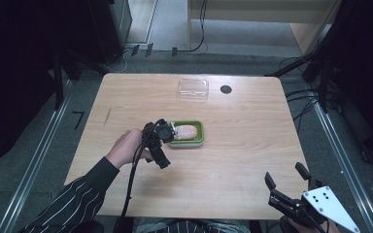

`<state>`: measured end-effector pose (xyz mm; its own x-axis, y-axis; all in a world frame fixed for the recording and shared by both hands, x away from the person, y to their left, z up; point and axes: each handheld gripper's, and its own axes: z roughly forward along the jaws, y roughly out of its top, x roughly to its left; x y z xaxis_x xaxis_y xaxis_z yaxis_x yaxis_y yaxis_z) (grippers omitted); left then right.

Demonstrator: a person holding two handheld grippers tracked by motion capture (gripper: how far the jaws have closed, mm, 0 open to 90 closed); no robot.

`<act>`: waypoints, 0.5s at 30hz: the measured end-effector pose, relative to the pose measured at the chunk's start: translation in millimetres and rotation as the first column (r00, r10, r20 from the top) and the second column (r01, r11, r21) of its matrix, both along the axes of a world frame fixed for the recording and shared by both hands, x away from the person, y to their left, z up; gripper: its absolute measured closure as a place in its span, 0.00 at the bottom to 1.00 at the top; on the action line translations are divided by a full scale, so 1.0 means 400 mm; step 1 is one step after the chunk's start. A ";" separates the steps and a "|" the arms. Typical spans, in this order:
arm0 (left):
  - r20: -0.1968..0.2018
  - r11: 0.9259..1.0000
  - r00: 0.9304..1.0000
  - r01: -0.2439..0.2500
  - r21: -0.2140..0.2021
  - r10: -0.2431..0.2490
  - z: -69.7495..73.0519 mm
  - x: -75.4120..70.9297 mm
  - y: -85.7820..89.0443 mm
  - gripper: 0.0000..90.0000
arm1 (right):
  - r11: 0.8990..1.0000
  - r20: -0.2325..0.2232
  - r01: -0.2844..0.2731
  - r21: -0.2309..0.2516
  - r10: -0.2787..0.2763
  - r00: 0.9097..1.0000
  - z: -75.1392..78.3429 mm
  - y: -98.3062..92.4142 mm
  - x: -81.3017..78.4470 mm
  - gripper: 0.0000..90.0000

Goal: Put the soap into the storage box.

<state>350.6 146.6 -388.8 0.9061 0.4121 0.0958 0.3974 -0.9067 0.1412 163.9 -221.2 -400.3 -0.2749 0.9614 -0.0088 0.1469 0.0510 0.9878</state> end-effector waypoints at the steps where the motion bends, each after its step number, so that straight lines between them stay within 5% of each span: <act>1: -0.004 1.000 1.000 -0.003 0.000 0.003 -0.004 -0.006 0.005 0.03 | 1.000 0.000 0.000 0.000 0.000 1.000 0.000 0.000 0.000 0.15; 15: -0.036 0.999 0.999 -0.037 -0.008 0.036 -0.042 -0.079 0.049 0.02 | 1.000 0.001 0.000 -0.001 0.000 1.000 0.000 0.001 0.000 0.15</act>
<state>319.0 166.1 -405.6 0.8932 0.4456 0.0601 0.4352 -0.8903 0.1338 163.9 -220.7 -400.1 -0.2753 0.9613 -0.0097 0.1460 0.0518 0.9879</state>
